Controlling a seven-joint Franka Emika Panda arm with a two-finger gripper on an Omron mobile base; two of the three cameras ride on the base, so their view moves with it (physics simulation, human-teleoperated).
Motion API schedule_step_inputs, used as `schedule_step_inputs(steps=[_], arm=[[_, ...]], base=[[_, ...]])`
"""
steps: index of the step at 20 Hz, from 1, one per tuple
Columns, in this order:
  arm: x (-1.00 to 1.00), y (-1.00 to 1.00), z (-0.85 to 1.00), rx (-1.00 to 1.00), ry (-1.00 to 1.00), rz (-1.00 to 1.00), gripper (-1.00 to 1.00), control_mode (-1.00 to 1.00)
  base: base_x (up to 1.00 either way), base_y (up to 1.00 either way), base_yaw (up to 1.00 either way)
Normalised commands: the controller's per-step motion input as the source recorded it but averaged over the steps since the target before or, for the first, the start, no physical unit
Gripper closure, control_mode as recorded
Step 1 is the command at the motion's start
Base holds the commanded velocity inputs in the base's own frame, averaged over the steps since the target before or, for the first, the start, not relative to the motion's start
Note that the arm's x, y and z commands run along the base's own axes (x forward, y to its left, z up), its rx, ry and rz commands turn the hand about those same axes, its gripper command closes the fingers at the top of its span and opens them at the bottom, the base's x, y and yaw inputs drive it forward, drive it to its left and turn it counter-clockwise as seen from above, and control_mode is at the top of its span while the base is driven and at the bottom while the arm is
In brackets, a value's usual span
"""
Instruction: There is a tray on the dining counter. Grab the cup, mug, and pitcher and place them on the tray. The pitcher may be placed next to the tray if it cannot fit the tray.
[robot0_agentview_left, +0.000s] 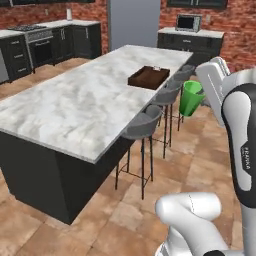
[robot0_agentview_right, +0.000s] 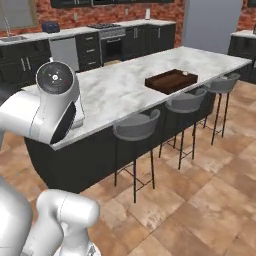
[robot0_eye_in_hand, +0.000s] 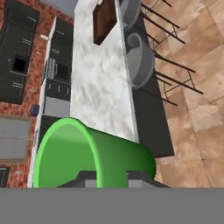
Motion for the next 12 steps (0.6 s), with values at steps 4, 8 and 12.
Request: schedule_step_inputs(steps=[4,8,12], arm=[[0.00,0.00,0.00,0.00,0.00,0.00,1.00,1.00],[0.00,0.00,0.00,0.00,0.00,0.00,1.00,1.00],[0.00,0.00,0.00,0.00,0.00,0.00,1.00,1.00]], base=[[0.55,-0.67,0.59],[0.54,-0.71,0.59],[0.53,-0.72,0.58]])
